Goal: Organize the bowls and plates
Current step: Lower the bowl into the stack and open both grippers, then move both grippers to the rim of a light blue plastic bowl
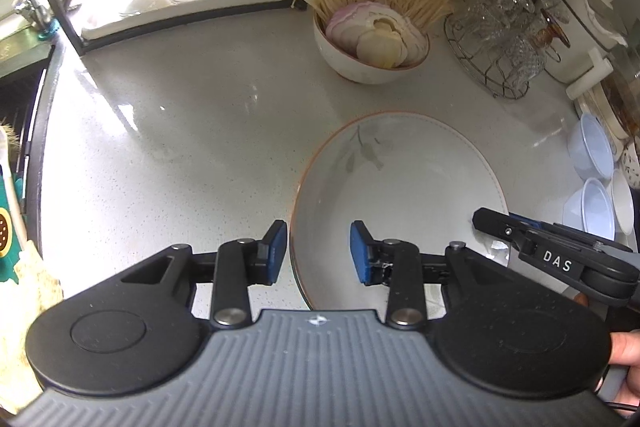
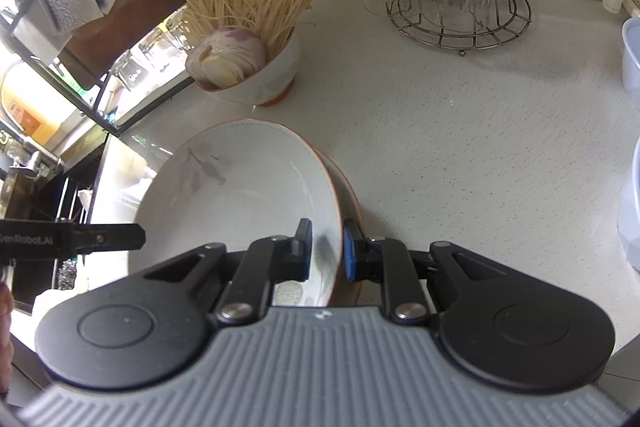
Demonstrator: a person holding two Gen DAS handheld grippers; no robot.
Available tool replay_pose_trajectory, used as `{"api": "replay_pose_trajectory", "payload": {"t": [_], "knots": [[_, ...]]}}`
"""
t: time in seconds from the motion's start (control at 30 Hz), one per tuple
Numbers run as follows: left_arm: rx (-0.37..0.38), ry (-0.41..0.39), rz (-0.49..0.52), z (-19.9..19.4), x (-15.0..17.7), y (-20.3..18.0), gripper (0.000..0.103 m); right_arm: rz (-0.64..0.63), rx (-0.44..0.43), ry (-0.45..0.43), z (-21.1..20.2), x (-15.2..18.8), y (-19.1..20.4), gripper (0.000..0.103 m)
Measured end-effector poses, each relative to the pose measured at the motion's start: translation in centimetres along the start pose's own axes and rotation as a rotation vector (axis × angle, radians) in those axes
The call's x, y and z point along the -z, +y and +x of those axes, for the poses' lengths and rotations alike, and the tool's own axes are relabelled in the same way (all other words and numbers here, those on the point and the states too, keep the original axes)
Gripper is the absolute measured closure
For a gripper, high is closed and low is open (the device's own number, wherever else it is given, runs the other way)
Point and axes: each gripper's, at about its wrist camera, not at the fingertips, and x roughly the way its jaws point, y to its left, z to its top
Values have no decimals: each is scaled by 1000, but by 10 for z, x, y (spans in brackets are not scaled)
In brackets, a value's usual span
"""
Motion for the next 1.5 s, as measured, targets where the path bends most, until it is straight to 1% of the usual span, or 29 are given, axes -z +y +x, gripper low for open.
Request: {"api": "replay_pose_trajectory", "payload": {"t": [0.13, 0.2, 0.27, 0.37, 0.53, 0.67, 0.77, 0.87, 0.97, 1.07, 1.17, 1.37, 1.5], "knots": [[-13, -39, -22, -10, 4, -7, 63, -35, 3, -24, -12, -2, -1, 83], [-18, -65, -26, -17, 5, -13, 63, -67, 46, -53, -19, -3, 0, 82], [-15, -89, -33, -24, 6, -19, 63, -75, 22, -80, -27, -5, -2, 82], [3, -118, -43, -35, 7, -28, 63, -85, 16, -102, -37, -9, 0, 82], [19, -175, -8, -59, 10, -43, 63, -95, 9, -148, -57, -11, 7, 82], [53, -224, 12, -82, 11, -49, 63, -93, 17, -200, -80, -10, 14, 82], [85, -259, 26, -98, 12, -51, 63, -102, 40, -244, -98, -8, 21, 82], [124, -284, 42, -112, 15, -51, 63, -86, 55, -280, -116, -4, 26, 82], [157, -290, 66, -122, 20, -50, 63, -66, 81, -311, -130, 3, 32, 82], [185, -303, 82, -130, 27, -47, 63, -38, 100, -330, -143, 13, 36, 82], [208, -313, 93, -134, 34, -45, 63, -27, 136, -339, -152, 24, 40, 82], [274, -292, 148, -132, 48, -51, 63, 28, 218, -337, -164, 48, 42, 82], [310, -274, 191, -128, 55, -60, 63, 62, 252, -342, -170, 62, 40, 82]]}}
